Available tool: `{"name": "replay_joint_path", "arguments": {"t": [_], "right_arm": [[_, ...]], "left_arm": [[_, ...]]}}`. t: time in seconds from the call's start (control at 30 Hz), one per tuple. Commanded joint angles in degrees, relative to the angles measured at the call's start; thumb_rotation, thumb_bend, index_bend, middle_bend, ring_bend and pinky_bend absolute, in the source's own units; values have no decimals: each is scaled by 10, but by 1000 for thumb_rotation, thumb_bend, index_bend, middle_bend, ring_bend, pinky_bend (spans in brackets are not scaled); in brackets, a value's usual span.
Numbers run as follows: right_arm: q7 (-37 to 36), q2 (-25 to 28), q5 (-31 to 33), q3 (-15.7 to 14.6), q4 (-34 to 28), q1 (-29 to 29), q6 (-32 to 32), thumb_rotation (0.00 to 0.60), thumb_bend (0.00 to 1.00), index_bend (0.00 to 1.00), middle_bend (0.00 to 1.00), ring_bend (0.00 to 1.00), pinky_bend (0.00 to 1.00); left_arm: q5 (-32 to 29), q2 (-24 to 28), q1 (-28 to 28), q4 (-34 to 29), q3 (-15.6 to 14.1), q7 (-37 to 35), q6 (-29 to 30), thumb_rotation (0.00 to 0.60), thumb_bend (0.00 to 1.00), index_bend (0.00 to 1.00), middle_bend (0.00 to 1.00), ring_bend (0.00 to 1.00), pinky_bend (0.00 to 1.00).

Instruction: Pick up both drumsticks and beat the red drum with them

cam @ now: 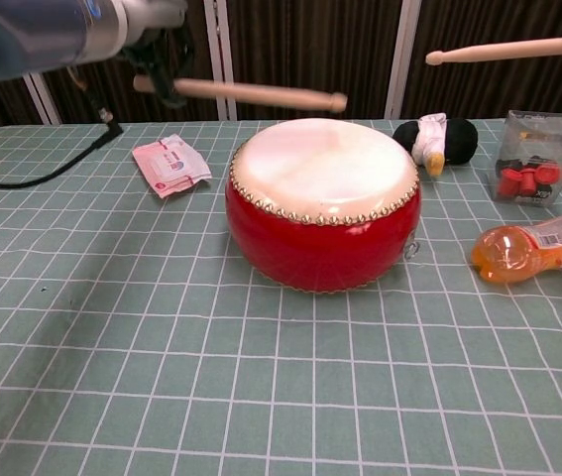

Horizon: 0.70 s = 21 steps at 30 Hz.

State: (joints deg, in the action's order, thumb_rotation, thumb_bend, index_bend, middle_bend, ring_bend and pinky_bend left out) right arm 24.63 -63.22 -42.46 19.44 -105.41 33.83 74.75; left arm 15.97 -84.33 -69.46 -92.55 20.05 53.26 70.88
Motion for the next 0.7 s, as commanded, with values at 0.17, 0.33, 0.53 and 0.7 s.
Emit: {"name": "replay_joint_path", "arguments": {"t": [0.17,0.33,0.53,0.7], "right_arm": [[-111,17,-33,20,-29,-9,-64,600,660,1000,1000,1000,954],[-144,17,-28,26,-43,-3,-97,600,661,1000,1000,1000,953],[-122,2,-11,11,-37,23,-135,600,660,1000,1000,1000,953],[-30,-46,16,-35,8,65,-154,600,661,1000,1000,1000,953]], "left_arm": [[120,82,64,-77,40,-130,0,600,584,795,1000,1000,1000],[133,105,78,-89,40,-146,-3,600,583,795,1000,1000,1000],[138,131,93,-96,45,-168,-14,600,584,795,1000,1000,1000],[148,146,106,-99,35,-181,-28,600,584,795,1000,1000,1000]]}}
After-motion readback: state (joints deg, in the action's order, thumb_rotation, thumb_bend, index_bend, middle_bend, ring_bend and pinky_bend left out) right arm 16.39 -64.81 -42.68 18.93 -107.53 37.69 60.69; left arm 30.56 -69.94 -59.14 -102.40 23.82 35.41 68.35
